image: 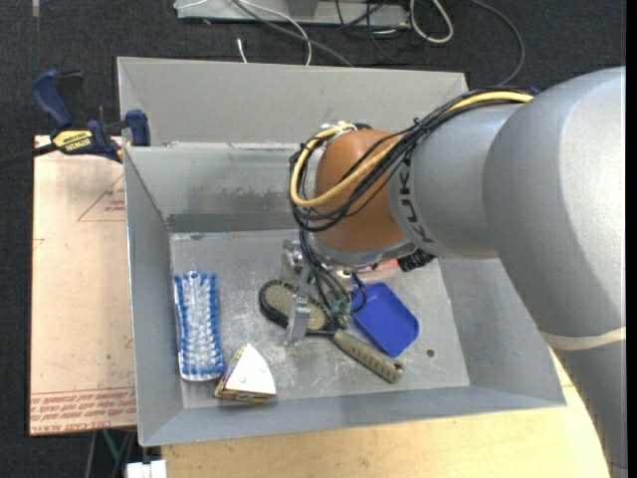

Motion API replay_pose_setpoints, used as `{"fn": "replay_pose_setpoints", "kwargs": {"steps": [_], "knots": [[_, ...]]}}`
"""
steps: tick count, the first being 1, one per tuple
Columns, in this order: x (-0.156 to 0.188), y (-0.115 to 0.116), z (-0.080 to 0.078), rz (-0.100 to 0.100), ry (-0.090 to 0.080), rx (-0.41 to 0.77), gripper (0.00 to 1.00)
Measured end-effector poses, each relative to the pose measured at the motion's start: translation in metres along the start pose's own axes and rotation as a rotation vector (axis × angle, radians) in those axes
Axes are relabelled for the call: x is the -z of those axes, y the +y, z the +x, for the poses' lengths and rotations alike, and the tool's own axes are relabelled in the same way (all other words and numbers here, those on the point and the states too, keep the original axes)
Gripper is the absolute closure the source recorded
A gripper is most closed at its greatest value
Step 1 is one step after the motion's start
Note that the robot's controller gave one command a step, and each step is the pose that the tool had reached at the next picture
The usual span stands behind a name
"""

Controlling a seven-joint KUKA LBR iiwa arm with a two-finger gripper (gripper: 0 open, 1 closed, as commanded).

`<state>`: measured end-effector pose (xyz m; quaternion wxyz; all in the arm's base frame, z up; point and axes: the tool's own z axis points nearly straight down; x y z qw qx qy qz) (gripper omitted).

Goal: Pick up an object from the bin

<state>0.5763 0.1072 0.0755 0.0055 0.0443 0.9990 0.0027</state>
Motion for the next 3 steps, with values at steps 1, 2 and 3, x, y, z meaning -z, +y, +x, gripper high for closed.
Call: {"fn": "replay_pose_setpoints", "kwargs": {"steps": [1, 2, 3], "knots": [[-0.0044, -0.0016, 0.0016, -0.007, -0.015, -0.133, 0.00], [0.0004, 0.0003, -0.0009, -0.003, -0.005, -0.014, 1.00], [0.0007, 0.0003, -0.0009, -0.003, -0.005, -0.014, 1.00]]}}
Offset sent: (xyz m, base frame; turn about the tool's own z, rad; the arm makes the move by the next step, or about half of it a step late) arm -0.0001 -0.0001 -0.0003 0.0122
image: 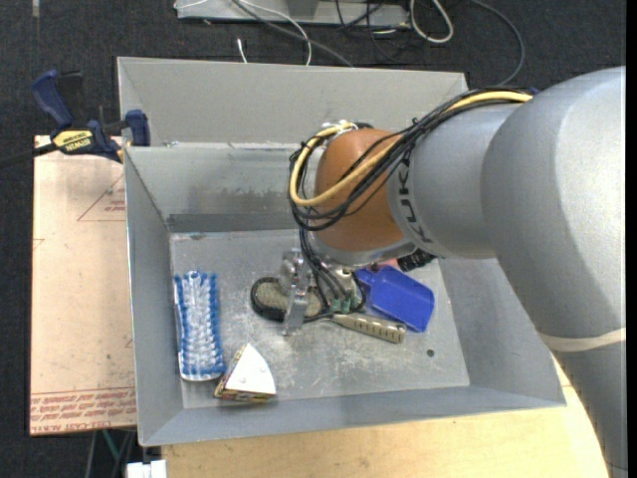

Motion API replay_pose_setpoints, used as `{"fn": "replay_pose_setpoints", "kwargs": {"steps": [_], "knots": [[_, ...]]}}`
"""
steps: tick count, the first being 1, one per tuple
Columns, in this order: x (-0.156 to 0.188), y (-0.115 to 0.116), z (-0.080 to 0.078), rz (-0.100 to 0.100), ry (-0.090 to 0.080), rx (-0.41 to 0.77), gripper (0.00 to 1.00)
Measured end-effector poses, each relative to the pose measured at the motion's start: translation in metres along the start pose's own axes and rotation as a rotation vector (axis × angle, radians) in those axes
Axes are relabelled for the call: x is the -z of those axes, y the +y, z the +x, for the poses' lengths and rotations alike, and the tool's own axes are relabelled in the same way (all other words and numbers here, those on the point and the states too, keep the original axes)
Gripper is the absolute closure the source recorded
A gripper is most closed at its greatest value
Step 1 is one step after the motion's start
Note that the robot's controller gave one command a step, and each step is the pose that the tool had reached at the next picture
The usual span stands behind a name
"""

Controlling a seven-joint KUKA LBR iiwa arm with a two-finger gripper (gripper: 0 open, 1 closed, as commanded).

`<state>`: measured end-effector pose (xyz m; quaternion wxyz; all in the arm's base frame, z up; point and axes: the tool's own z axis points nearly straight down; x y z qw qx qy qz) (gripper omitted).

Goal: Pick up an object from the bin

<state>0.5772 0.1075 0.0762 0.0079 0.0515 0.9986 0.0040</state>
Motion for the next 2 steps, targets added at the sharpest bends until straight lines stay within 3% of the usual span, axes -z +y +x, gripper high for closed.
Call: {"fn": "replay_pose_setpoints", "kwargs": {"steps": [2], "knots": [[0.035, 0.000, 0.001, 0.000, 0.004, -0.002, 1.00]]}}
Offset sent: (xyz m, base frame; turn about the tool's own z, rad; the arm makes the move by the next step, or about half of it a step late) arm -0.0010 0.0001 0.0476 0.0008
